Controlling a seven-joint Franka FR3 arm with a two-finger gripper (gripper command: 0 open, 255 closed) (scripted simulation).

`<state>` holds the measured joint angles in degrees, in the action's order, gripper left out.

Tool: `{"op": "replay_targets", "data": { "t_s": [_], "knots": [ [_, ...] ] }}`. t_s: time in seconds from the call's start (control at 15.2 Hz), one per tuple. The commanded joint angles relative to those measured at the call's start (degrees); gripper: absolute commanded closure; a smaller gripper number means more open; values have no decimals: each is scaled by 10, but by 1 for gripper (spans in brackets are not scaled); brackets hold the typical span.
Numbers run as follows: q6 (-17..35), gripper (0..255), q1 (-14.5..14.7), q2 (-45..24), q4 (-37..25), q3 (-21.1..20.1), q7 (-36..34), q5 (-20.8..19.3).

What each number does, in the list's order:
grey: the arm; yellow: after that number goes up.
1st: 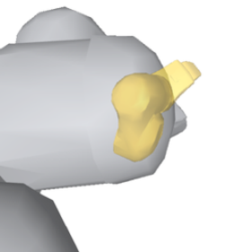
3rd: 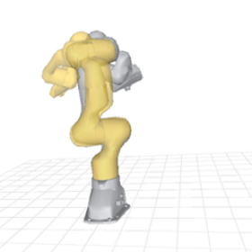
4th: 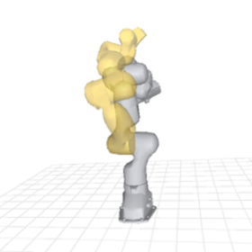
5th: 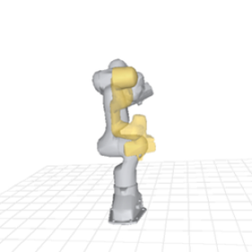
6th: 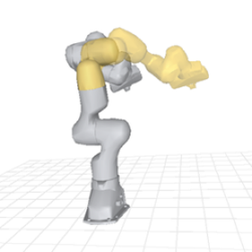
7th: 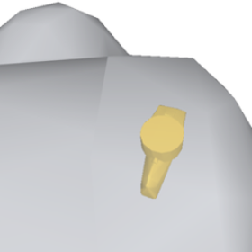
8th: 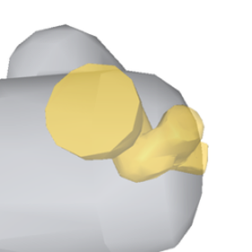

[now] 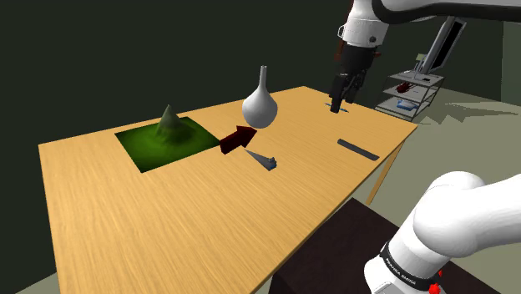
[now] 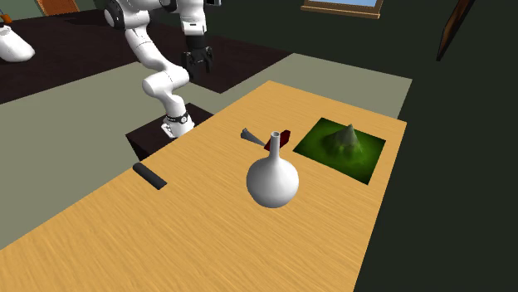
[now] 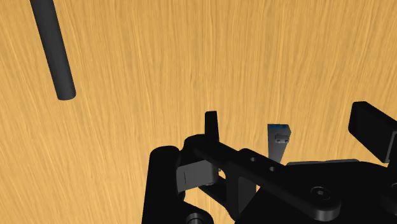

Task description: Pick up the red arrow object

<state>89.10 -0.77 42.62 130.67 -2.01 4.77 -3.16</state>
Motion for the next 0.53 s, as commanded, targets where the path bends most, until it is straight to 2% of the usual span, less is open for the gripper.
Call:
{"op": "replay_targets", "data": {
  "t_s": [0.0,0.46],
  "knots": [
    [0,0,0,0,0,0,0,0],
    [88,0,30,-140,-47,46,153,-30]
  ]
}}
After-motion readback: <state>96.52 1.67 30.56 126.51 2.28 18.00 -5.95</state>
